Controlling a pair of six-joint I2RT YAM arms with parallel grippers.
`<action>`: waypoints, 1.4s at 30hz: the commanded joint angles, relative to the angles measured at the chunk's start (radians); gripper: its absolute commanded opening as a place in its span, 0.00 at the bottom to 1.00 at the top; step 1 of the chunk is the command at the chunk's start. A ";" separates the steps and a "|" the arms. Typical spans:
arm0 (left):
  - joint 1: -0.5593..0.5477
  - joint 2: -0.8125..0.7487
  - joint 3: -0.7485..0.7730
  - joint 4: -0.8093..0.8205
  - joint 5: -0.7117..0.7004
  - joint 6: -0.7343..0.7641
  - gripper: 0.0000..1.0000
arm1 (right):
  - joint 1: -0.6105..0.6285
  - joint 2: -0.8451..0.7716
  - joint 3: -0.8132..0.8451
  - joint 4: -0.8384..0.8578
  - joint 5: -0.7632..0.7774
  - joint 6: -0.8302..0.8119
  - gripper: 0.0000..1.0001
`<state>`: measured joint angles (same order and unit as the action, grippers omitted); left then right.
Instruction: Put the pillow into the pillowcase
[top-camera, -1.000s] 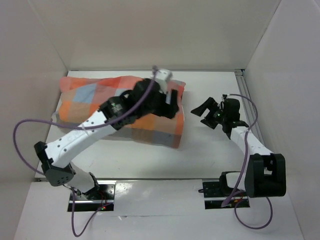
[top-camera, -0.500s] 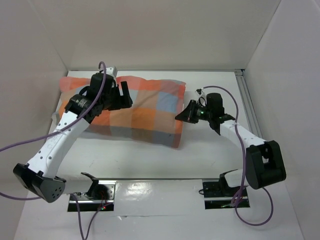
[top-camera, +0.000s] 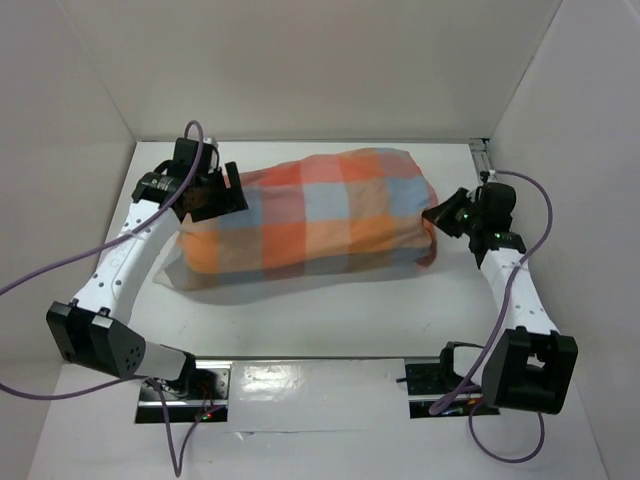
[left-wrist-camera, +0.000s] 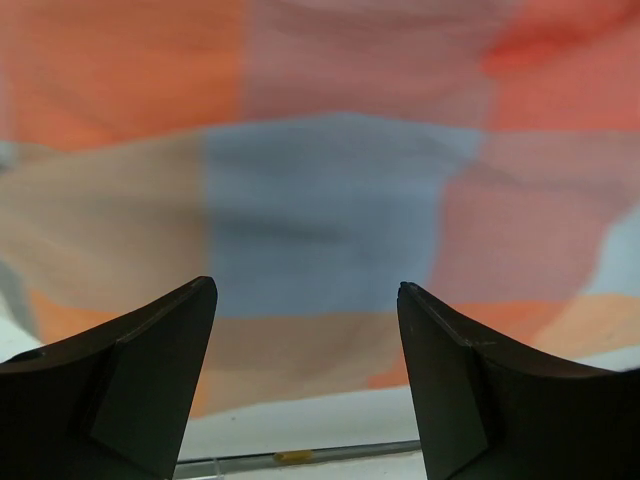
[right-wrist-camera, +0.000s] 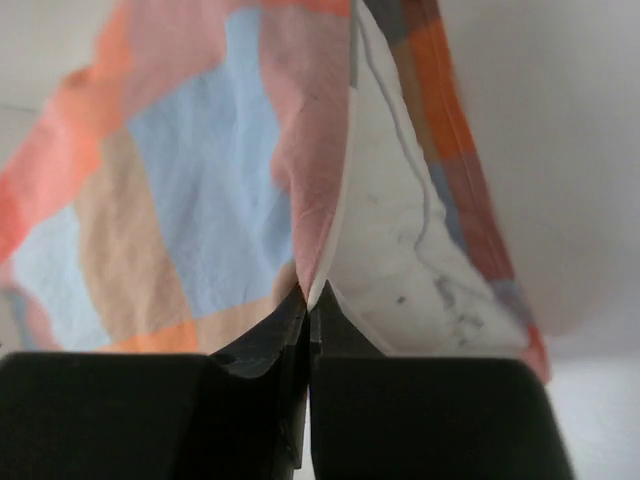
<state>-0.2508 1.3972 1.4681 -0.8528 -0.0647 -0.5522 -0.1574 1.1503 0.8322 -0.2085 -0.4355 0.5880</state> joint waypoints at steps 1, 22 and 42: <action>0.038 -0.018 -0.020 -0.020 0.040 -0.006 0.86 | 0.004 -0.001 0.085 -0.161 0.136 -0.068 0.07; 0.096 0.161 -0.095 0.176 0.105 -0.074 0.80 | 0.389 0.356 0.268 -0.106 0.386 -0.151 0.37; 0.036 0.028 0.249 0.029 -0.080 0.063 1.00 | 0.487 0.290 0.637 -0.422 0.924 -0.131 1.00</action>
<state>-0.2028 1.5616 1.6783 -0.8135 -0.1585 -0.5518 0.3489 1.5387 1.3998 -0.5011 0.2726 0.4538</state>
